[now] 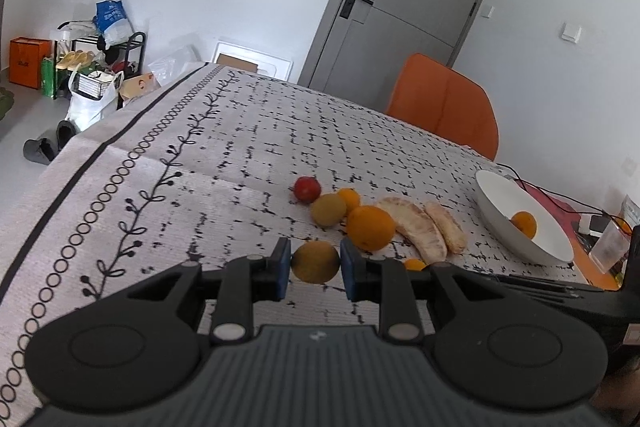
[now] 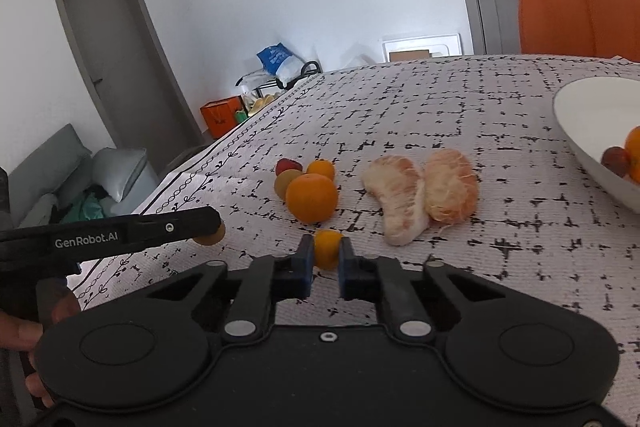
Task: Organize fruits
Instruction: 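Carry the tangerine with the right tool while the left tool carries the yellow fruit to the bowl, then open the right tool over the bowl while the left tool releases its fruit into it, then move both open tools back toward the remaining fruit pile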
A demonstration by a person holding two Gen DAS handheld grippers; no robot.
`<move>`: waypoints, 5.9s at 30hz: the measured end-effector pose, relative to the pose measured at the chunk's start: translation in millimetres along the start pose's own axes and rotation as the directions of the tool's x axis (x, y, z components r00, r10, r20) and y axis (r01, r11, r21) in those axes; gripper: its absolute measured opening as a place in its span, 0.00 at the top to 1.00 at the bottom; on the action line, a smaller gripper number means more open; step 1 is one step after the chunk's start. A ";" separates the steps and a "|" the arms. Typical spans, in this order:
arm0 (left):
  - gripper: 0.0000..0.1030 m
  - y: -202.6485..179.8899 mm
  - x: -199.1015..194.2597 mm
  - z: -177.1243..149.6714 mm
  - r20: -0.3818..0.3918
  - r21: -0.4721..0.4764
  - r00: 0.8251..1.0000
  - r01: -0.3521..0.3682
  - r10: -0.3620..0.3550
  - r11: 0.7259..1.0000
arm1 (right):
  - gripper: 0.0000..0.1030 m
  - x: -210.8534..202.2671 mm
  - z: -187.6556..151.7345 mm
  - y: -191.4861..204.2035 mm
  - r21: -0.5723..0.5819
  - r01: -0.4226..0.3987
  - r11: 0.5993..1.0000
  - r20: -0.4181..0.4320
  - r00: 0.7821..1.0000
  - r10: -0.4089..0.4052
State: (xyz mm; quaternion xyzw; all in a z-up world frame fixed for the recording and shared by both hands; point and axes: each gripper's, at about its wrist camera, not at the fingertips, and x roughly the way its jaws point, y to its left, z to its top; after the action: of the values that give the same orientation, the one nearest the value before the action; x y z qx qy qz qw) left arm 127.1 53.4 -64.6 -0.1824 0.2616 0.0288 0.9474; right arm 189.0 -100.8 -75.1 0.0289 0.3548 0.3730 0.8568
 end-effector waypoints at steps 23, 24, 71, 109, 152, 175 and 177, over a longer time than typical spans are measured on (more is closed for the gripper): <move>0.76 1.8 -3.2 1.4 0.003 0.000 1.000 -0.009 0.009 1.000 | 0.78 15.1 -1.4 2.5 -0.007 0.005 1.000 -0.024 1.000 -0.005; 0.76 0.5 -3.0 2.0 0.003 0.001 1.000 -0.005 0.005 1.000 | 0.80 15.5 -1.2 1.6 -0.007 0.009 1.000 -0.022 1.000 -0.010; 0.76 -177.7 60.3 26.2 -0.016 0.263 0.975 0.220 -0.223 0.940 | 0.80 -117.7 -10.8 -129.9 0.208 0.240 0.948 0.212 0.935 -0.284; 0.48 -207.9 111.1 27.3 -0.068 0.254 0.981 0.195 -0.183 0.947 | 0.80 -109.0 3.0 -167.4 0.273 0.263 0.925 0.234 0.915 -0.329; 0.08 -83.5 0.0 45.2 0.214 0.096 0.977 -0.014 -0.007 0.995 | 0.04 -92.2 8.2 -76.5 0.137 0.213 0.967 0.268 0.932 -0.243; 0.01 -31.6 4.7 34.1 0.093 -0.021 0.996 0.014 -0.012 1.000 | 0.00 -60.1 6.5 -49.6 0.081 0.189 0.979 0.189 0.961 -0.202; 0.02 -30.3 7.9 31.0 0.078 -0.021 0.997 0.009 -0.008 1.000 | 0.00 -57.8 5.8 -48.7 0.078 0.186 0.979 0.184 0.963 -0.198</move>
State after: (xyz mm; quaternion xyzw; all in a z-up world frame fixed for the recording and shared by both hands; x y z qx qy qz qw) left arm 153.5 36.0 -33.9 -0.1923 0.2236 0.0345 0.9549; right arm 195.7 -172.8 -52.1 0.0556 0.2832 0.2728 0.9178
